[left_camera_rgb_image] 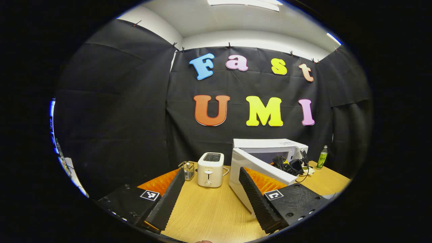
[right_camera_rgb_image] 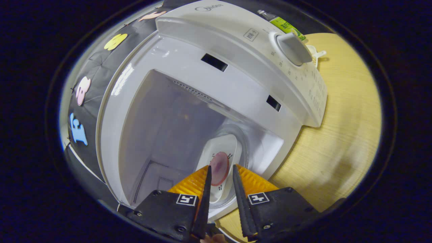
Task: Open the microwave oven with the left hand, put the food in, and close the microwave oven.
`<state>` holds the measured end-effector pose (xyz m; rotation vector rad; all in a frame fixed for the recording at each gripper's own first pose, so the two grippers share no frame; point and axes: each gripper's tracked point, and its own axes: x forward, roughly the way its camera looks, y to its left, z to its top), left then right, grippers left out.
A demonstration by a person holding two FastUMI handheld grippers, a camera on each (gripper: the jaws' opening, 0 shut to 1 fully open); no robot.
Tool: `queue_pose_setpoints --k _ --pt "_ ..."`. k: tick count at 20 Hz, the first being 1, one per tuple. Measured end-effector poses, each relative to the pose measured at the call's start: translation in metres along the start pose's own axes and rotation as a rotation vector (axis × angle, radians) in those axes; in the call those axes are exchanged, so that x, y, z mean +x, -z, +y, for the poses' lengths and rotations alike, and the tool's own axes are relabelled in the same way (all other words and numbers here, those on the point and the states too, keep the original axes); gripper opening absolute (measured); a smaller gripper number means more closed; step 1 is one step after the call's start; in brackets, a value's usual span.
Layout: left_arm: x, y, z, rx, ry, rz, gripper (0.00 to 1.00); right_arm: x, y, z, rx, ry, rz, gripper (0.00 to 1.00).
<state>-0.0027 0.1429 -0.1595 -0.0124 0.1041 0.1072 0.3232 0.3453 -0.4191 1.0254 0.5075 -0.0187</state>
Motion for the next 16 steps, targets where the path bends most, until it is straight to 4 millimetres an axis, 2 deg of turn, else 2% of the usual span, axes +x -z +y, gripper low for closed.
queue_pose_setpoints --k 1,2,4,5,6,7,8,9,10,11,12,13,14,16 --pt "-0.001 -0.002 -0.001 -0.003 0.006 -0.006 0.96 -0.004 0.001 0.001 0.003 -0.013 0.006 0.33" --pt "0.0 -0.004 -0.002 -0.012 0.007 -0.012 0.96 -0.007 0.002 -0.001 -0.002 -0.015 0.008 0.48" --pt "-0.003 -0.007 -0.004 -0.051 0.018 -0.022 0.96 -0.017 -0.003 -0.002 -0.031 -0.026 -0.005 0.58" --pt "-0.004 -0.009 -0.005 -0.067 0.025 -0.026 0.96 -0.023 -0.007 -0.002 -0.059 -0.036 -0.017 0.7" --pt "-0.006 -0.01 -0.005 -0.078 0.027 -0.031 0.96 -0.029 -0.012 -0.003 -0.107 -0.038 -0.031 0.73" --pt "-0.008 -0.011 -0.004 -0.085 0.026 -0.036 0.87 -0.036 -0.019 -0.003 -0.155 -0.043 -0.055 0.79" --pt "-0.008 -0.011 -0.005 -0.086 0.028 -0.037 0.87 -0.041 -0.027 -0.003 -0.206 -0.043 -0.084 0.9" --pt "-0.008 -0.01 -0.006 -0.082 0.03 -0.036 0.96 -0.047 -0.033 -0.005 -0.257 -0.038 -0.109 0.94" --pt "-0.009 -0.009 -0.006 -0.078 0.03 -0.034 0.96 -0.053 -0.037 -0.006 -0.3 -0.042 -0.118 0.87" --pt "-0.012 -0.008 -0.009 -0.073 0.036 -0.033 0.95 -0.059 -0.039 -0.005 -0.326 -0.052 -0.125 0.87" --pt "-0.014 -0.007 -0.011 -0.066 0.043 -0.035 0.84 -0.067 -0.044 -0.007 -0.346 -0.055 -0.134 0.87" --pt "-0.013 -0.006 -0.011 -0.061 0.043 -0.032 0.84 -0.077 -0.05 -0.006 -0.357 -0.066 -0.149 0.99" --pt "-0.013 -0.003 -0.011 -0.06 0.044 -0.024 0.95 -0.088 -0.059 -0.005 -0.374 -0.075 -0.169 0.99" --pt "-0.012 0.001 -0.013 -0.054 0.053 -0.016 0.95 -0.108 -0.078 -0.01 -0.425 -0.06 -0.21 0.99"
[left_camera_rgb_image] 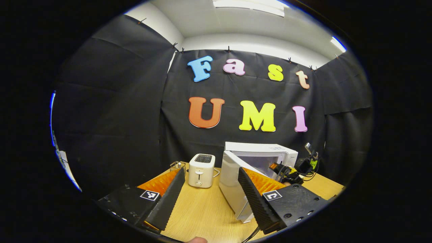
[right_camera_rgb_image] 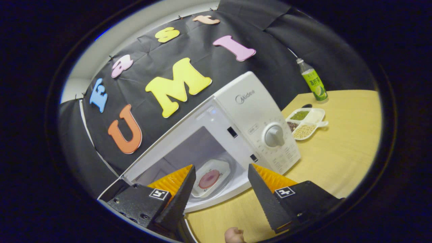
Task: Open the microwave oven with the left hand, put the food in, and close the microwave oven.
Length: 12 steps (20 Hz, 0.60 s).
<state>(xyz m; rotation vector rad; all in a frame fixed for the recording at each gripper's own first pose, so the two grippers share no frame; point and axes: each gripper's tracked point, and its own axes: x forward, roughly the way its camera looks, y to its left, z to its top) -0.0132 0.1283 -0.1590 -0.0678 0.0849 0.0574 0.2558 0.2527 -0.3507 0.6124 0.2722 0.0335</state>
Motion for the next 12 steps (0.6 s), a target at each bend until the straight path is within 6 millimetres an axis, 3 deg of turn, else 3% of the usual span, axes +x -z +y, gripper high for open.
queue_pose_setpoints --k 3,7,8,10,12 --pt "0.004 0.007 -0.003 0.018 0.025 0.012 0.95 -0.033 -0.031 -0.008 -0.087 -0.011 -0.046 0.99" --pt "0.012 0.015 -0.011 0.025 0.057 0.026 0.92 -0.091 -0.067 -0.005 -0.154 -0.105 -0.051 0.99" --pt "0.013 0.016 -0.013 0.026 0.071 0.022 0.99 -0.107 -0.077 -0.005 -0.168 -0.133 -0.05 0.99" --pt "0.014 0.023 -0.024 0.035 0.119 0.03 0.51 -0.143 -0.101 -0.011 -0.211 -0.164 -0.065 0.99" --pt "0.016 0.029 -0.03 0.052 0.166 0.031 0.45 -0.178 -0.129 -0.023 -0.265 -0.166 -0.099 0.99"
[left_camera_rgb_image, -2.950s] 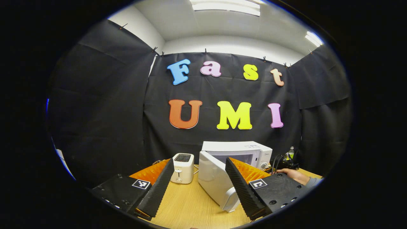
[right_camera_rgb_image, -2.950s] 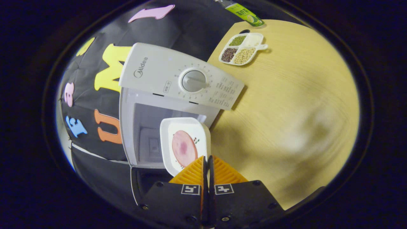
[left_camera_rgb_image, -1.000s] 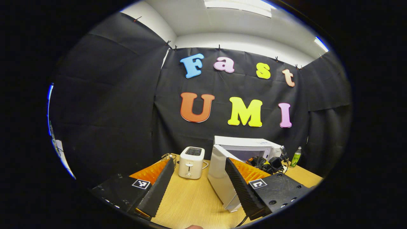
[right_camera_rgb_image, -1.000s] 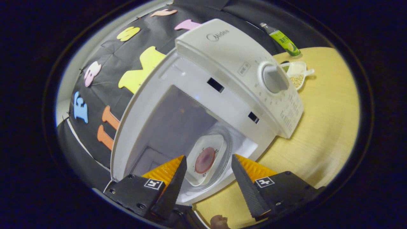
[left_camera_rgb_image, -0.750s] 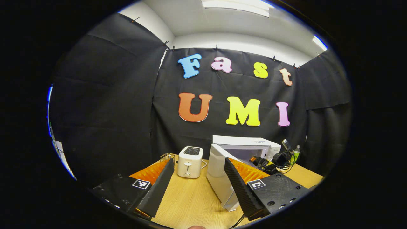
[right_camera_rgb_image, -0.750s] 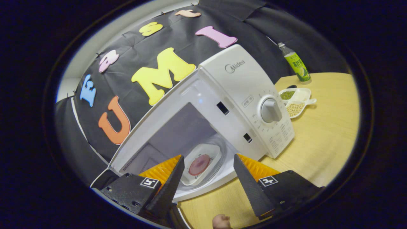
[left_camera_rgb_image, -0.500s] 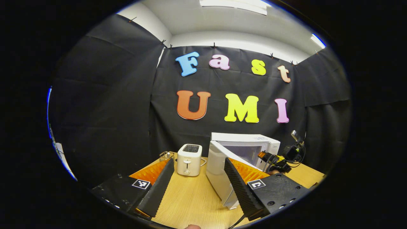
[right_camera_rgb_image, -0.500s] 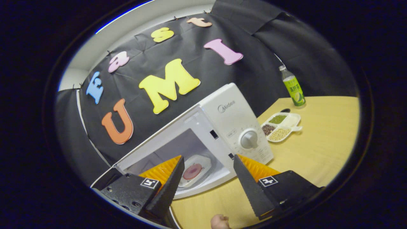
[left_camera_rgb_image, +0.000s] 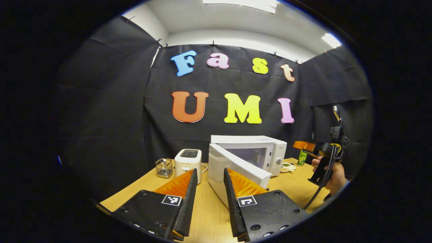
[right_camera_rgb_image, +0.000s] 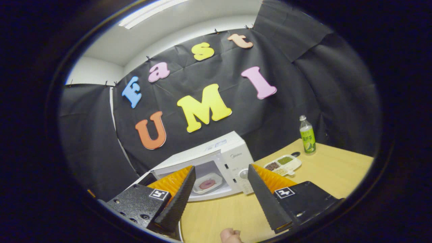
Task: Open the microwave oven with the left hand, put the food in, and close the microwave oven.
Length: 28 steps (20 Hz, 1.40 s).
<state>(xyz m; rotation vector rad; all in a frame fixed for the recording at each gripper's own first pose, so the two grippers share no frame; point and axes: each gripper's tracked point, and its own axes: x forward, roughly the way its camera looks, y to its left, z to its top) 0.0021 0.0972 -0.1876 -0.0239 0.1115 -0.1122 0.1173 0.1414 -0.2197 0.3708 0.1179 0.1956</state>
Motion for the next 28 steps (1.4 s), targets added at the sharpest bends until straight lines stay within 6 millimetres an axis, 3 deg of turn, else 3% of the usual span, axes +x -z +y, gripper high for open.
queue_pose_setpoints --k 3,5,6,7,12,18,19,21,22,23,24,26,27,28 --pt "0.008 0.014 -0.004 -0.009 0.034 0.011 0.04 -0.042 -0.027 -0.006 -0.064 -0.025 -0.026 0.99" --pt "0.013 0.023 0.001 0.012 0.041 0.006 0.06 -0.074 -0.052 -0.015 -0.093 -0.039 -0.047 0.98" --pt "0.027 0.026 0.007 0.009 0.034 0.007 0.06 -0.089 -0.066 -0.018 -0.104 -0.039 -0.062 0.99" --pt "0.028 0.035 0.008 -0.001 0.03 0.014 0.0 -0.104 -0.077 -0.022 -0.113 -0.037 -0.071 0.99" --pt "0.055 0.064 -0.015 -0.03 0.191 0.041 0.0 -0.168 -0.119 -0.02 -0.173 -0.066 -0.115 0.99" --pt "0.08 0.111 -0.045 0.007 0.364 0.083 0.0 -0.193 -0.108 -0.008 -0.228 -0.101 -0.051 0.99" --pt "0.081 0.112 -0.055 0.001 0.395 0.082 0.0 -0.194 -0.107 -0.004 -0.228 -0.111 -0.044 0.89" --pt "0.09 0.116 -0.072 -0.035 0.449 0.071 0.0 -0.196 -0.102 -0.001 -0.223 -0.124 -0.033 0.89" --pt "0.095 0.115 -0.081 -0.062 0.471 0.063 0.0 -0.197 -0.098 0.0 -0.222 -0.135 -0.026 0.99" --pt "0.102 0.114 -0.09 -0.078 0.489 0.052 0.0 -0.196 -0.095 0.002 -0.226 -0.145 -0.019 0.99" --pt "0.111 0.113 -0.097 -0.085 0.498 0.047 0.0 -0.196 -0.092 0.001 -0.233 -0.144 -0.013 0.89" --pt "0.13 0.108 -0.106 -0.079 0.486 0.024 0.0 -0.196 -0.085 -0.006 -0.246 -0.127 0.006 0.89" --pt "0.138 0.108 -0.116 -0.093 0.498 0.023 0.0 -0.196 -0.085 -0.006 -0.247 -0.127 0.005 1.0" --pt "0.146 0.108 -0.125 -0.107 0.504 0.026 0.0 -0.196 -0.084 -0.005 -0.245 -0.129 0.006 1.0"
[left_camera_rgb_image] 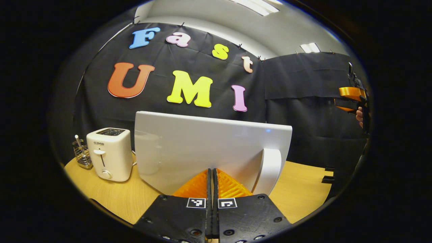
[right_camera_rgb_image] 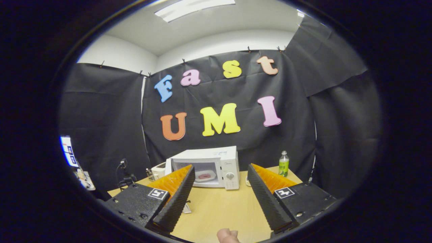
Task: Open the microwave oven with the left hand, put the food in, and close the microwave oven.
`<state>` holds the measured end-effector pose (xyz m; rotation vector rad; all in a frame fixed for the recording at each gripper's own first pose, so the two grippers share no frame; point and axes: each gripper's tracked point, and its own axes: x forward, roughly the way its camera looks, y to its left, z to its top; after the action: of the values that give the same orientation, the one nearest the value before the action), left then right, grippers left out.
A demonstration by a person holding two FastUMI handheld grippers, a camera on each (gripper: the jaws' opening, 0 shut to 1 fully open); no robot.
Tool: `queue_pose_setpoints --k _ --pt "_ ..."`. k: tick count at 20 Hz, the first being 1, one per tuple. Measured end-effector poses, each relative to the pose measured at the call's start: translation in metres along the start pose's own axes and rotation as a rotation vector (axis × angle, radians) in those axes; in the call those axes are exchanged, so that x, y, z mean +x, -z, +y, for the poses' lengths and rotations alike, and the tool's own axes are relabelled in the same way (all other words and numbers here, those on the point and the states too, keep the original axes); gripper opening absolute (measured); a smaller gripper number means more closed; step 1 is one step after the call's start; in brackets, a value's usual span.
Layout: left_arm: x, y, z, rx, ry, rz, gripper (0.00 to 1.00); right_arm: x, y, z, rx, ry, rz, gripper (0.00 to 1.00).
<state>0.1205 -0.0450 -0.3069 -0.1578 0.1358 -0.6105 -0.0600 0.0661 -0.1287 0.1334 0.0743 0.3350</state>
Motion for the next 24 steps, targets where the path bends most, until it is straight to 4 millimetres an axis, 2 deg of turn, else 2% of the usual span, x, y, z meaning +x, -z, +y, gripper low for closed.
queue_pose_setpoints --k 3,6,8,15,19,21,22,24 --pt "0.029 -0.005 0.004 -0.019 -0.048 -0.02 0.0 -0.002 0.001 -0.009 0.007 0.009 -0.006 1.0" --pt "0.058 -0.001 0.004 -0.015 -0.086 -0.008 0.0 0.0 0.003 -0.024 0.0 0.036 -0.006 0.99" --pt "0.081 0.005 -0.005 -0.011 -0.076 0.018 0.0 0.001 0.005 -0.035 -0.007 0.049 -0.002 0.99" --pt "0.145 0.005 0.014 0.003 -0.213 0.004 0.0 0.015 0.014 -0.057 -0.019 0.054 -0.003 0.99" --pt "0.181 0.008 0.022 0.014 -0.278 0.021 0.0 0.03 0.031 -0.064 -0.029 0.041 0.019 1.0" --pt "0.192 0.007 0.035 0.053 -0.361 0.038 0.0 0.036 0.04 -0.07 -0.036 0.036 0.039 1.0" --pt "0.2 0.007 0.039 0.069 -0.39 0.032 0.0 0.039 0.043 -0.073 -0.04 0.037 0.045 0.89" --pt "0.196 0.005 0.037 0.088 -0.434 0.015 0.0 0.042 0.05 -0.08 -0.047 0.045 0.061 0.89"
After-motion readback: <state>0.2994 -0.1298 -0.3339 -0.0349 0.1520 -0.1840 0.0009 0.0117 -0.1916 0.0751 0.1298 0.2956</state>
